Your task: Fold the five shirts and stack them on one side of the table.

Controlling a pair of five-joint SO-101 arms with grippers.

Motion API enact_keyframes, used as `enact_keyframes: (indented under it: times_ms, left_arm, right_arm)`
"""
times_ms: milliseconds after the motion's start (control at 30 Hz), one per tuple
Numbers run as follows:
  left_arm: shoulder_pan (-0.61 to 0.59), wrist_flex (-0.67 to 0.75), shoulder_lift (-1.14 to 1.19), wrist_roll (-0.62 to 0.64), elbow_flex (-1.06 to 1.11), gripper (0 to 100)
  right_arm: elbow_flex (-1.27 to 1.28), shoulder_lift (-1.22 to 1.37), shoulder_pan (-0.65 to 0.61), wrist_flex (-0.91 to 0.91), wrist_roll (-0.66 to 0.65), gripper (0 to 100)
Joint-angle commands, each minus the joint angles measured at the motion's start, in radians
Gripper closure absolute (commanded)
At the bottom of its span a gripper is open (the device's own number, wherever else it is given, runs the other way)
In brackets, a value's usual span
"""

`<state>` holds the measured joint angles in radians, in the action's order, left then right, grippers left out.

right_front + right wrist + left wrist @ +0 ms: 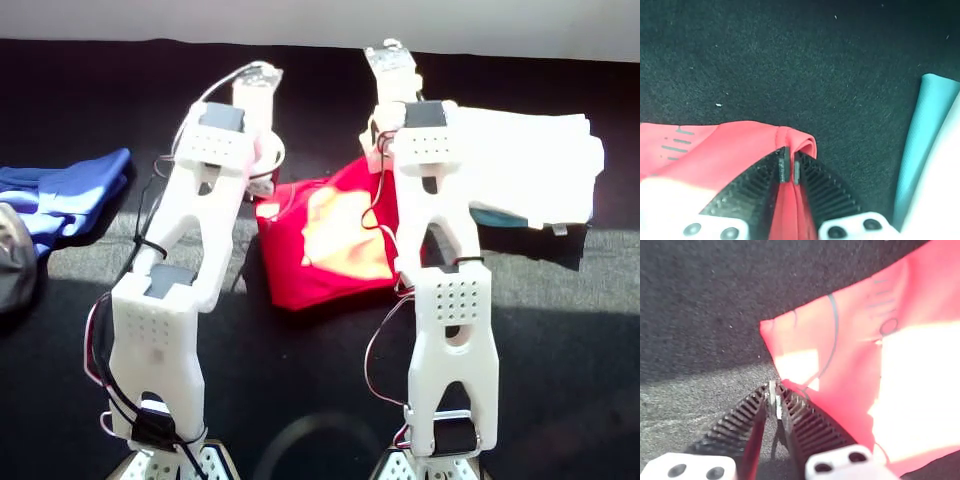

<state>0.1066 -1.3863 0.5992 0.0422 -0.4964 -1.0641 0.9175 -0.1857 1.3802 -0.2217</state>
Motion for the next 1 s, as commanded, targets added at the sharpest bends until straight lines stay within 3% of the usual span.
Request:
enact_keyframes:
  times_ms: [0, 133, 267, 500, 567, 633, 767, 967]
  left_arm:
    - [0.027, 0.048, -0.067, 0.006, 0.058, 99]
    - [0.03, 0.109, -0.067, 0.008, 0.125, 99]
    - [0.028, 0.204, -0.067, 0.008, 0.196, 99]
    - [-0.007, 0.362, -0.067, 0.008, 0.24, 99]
    - [-0.021, 0.382, -0.067, 0.025, 0.237, 99]
    - [-0.044, 0.4, -0.067, 0.08, 0.232, 99]
    - [-0.077, 0.413, -0.068, 0.157, 0.232, 99]
    - [-0.056, 0.41, -0.071, 0.172, 0.194, 99]
  right_arm:
    - [-0.053, -0.012, 0.015, -0.039, -0.009, 98.9]
    - [-0.053, -0.01, 0.013, -0.041, -0.008, 97.8]
    - [-0.048, -0.013, 0.021, -0.033, -0.006, 86.4]
    - [-0.219, -0.059, 0.028, 0.176, -0.005, 82.6]
    - [-0.286, -0.062, 0.024, 0.263, -0.005, 86.2]
    - [-0.326, -0.062, 0.024, 0.328, -0.005, 98.4]
    - [-0.332, -0.062, 0.024, 0.384, -0.002, 99.4]
    - [-0.177, -0.084, 0.027, 0.387, 0.069, 99.2]
